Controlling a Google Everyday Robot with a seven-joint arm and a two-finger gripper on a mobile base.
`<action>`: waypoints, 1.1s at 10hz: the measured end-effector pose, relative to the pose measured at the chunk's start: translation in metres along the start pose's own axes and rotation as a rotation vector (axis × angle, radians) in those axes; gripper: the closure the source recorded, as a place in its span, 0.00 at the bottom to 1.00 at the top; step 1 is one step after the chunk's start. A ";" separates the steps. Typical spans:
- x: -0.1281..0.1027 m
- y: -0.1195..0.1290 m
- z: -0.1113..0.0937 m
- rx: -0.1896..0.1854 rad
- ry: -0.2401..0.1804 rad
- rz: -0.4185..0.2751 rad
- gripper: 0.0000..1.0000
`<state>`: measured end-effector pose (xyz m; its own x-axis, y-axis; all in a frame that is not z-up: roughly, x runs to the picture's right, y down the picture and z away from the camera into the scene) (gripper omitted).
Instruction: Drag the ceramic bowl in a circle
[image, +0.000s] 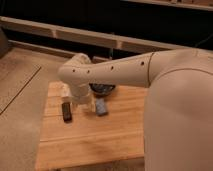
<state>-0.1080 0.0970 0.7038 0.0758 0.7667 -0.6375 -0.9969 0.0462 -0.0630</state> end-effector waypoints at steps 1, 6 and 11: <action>-0.013 0.001 -0.007 -0.007 -0.055 -0.005 0.35; -0.077 -0.006 -0.077 -0.115 -0.424 -0.166 0.35; -0.079 -0.003 -0.078 -0.117 -0.446 -0.191 0.35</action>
<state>-0.1093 -0.0134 0.6949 0.2160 0.9520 -0.2168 -0.9552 0.1600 -0.2489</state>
